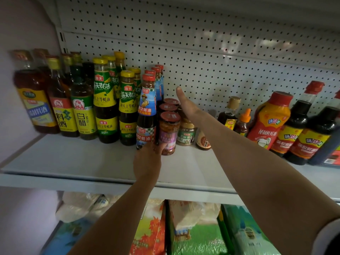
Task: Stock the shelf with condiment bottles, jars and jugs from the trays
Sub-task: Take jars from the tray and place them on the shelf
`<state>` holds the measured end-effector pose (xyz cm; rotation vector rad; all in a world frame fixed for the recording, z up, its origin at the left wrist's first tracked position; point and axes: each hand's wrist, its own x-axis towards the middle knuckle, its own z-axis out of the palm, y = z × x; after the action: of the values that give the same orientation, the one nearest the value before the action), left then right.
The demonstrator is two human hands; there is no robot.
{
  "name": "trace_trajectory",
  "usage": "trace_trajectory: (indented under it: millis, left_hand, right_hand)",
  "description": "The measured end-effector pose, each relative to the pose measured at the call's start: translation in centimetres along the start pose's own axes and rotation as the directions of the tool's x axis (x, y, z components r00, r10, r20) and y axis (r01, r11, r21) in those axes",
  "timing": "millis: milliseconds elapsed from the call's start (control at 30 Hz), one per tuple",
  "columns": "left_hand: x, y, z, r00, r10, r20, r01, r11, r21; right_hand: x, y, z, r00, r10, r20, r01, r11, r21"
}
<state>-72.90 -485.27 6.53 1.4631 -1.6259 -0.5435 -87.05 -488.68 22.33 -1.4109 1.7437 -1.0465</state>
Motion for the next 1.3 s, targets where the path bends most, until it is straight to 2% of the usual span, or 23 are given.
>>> trace_trajectory:
  millis: [167,300,367,400,500,567,667,800,1133,1300]
  left_hand:
    - [-0.4,0.4,-0.4,1.0,0.002,0.022,-0.002,1.0,-0.02]
    - [-0.9,0.6,-0.7,1.0,0.011,-0.018,-0.009,0.996,0.085]
    - [-1.2,0.5,-1.0,0.999,0.045,-0.004,-0.044,0.992,0.117]
    - [-1.3,0.5,-1.1,0.998,0.06,0.004,-0.061,0.995,0.075]
    - [-1.6,0.5,-1.8,0.999,0.018,0.029,-0.012,0.981,-0.193]
    - [-2.3,1.2,-2.4,0.999,0.001,0.036,0.009,0.963,-0.269]
    - [-4.0,2.2,-2.7,1.0,-0.013,0.028,0.021,0.959,-0.284]
    - [-7.2,3.1,-2.4,0.999,-0.037,0.021,0.041,0.963,-0.265]
    - [-18.1,4.7,-0.5,0.993,-0.086,-0.074,0.073,0.983,-0.17]
    - [-24.5,2.7,1.8,0.983,-0.17,-0.073,0.165,0.984,-0.075]
  right_hand:
    - [-1.9,1.1,-0.6,0.993,-0.027,-0.112,0.028,1.0,0.008]
    - [-4.6,3.0,-2.1,0.978,-0.058,-0.202,0.058,0.998,-0.005]
    - [-6.1,4.4,-3.2,0.97,-0.064,-0.235,0.048,0.996,-0.071]
    - [-6.9,5.2,-3.8,0.967,-0.076,-0.245,0.048,0.992,-0.118]
    - [-9.8,7.4,-5.1,0.961,-0.092,-0.262,0.023,0.967,-0.255]
    - [-11.6,9.0,-6.0,0.963,-0.077,-0.258,-0.001,0.957,-0.291]
    - [-14.4,10.7,-7.1,0.976,-0.071,-0.205,0.0,0.944,-0.331]
    - [-17.0,12.2,-8.1,0.991,-0.106,-0.083,0.054,0.878,-0.476]
    - [-21.6,17.2,-8.7,0.975,-0.178,0.131,0.221,0.815,-0.536]
    - [-25.2,21.3,-8.0,0.952,-0.236,0.196,0.305,0.804,-0.511]
